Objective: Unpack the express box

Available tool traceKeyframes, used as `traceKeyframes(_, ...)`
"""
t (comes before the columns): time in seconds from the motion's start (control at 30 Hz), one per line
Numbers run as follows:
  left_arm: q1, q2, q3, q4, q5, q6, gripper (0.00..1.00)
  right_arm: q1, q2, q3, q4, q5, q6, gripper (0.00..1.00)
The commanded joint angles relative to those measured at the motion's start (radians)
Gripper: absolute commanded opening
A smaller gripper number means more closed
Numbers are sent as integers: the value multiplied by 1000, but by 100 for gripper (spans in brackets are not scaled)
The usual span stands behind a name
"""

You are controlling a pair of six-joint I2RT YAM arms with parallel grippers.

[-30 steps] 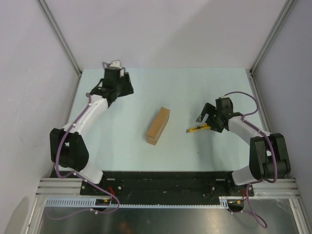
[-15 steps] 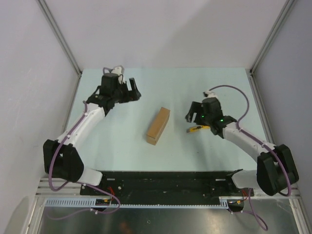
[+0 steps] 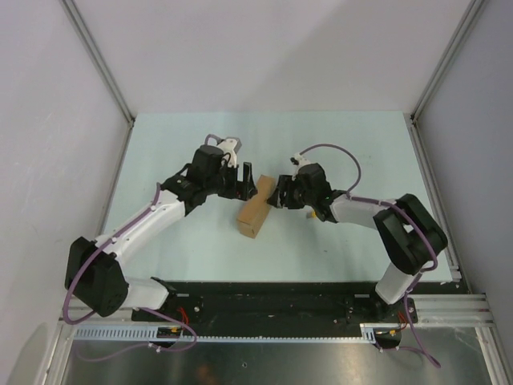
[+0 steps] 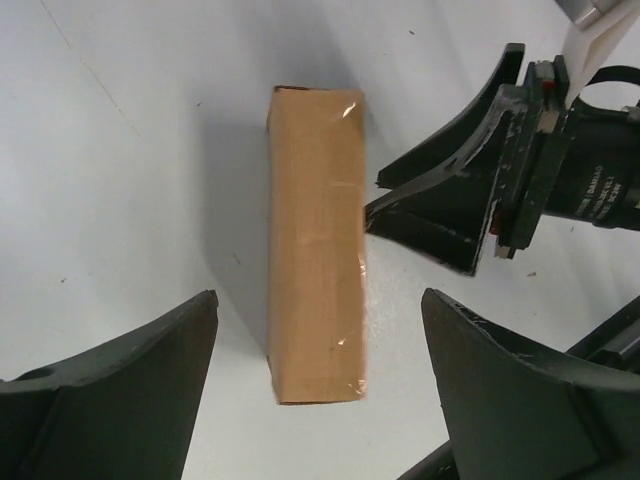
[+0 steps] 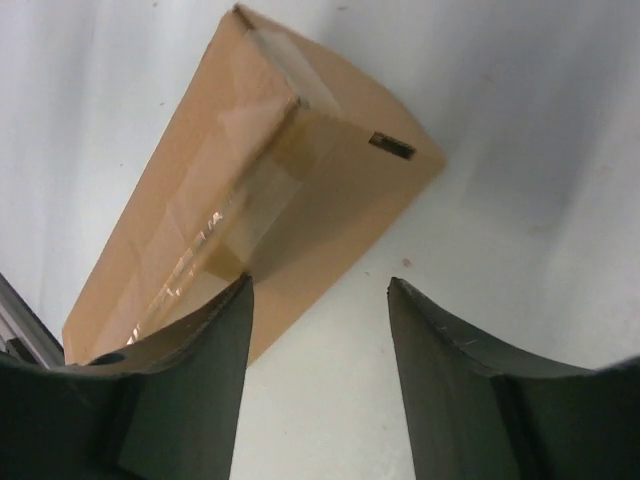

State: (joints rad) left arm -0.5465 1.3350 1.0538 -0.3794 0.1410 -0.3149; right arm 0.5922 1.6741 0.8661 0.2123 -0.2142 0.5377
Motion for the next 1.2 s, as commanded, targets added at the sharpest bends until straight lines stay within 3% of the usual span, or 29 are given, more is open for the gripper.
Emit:
traceKeyframes(0.0, 2, -17, -12, 33, -32, 17, 86, 59, 47, 82, 140, -16, -30, 64)
traceKeyframes(0.17, 3, -1, -41, 30, -255, 7, 88, 132, 94, 180, 30, 134, -133, 86)
traceKeyframes(0.33, 34, 32, -48, 22, -363, -24, 88, 139, 137, 238, -80, 213, -121, 87)
traceKeyframes(0.57, 146, 96, -29, 23, -155, -53, 82, 141, 69, 243, -157, 328, -140, 87)
traceKeyframes(0.63, 146, 160, -15, 24, -89, -46, 80, 146, 67, 243, -136, 302, -166, 87)
traceKeyframes(0.73, 160, 242, -5, 24, -106, -72, 77, 147, 76, 243, -129, 242, -173, 86)
traceKeyframes(0.87, 252, 314, -11, 86, 3, -122, 70, 149, 87, 243, -133, 173, -177, 82)
traceKeyframes(1.1, 281, 334, -20, 126, 69, -110, 50, 153, 90, 244, -126, 154, -185, 79)
traceKeyframes(1.17, 295, 329, -26, 137, 98, -121, 49, 153, 90, 244, -122, 145, -189, 79)
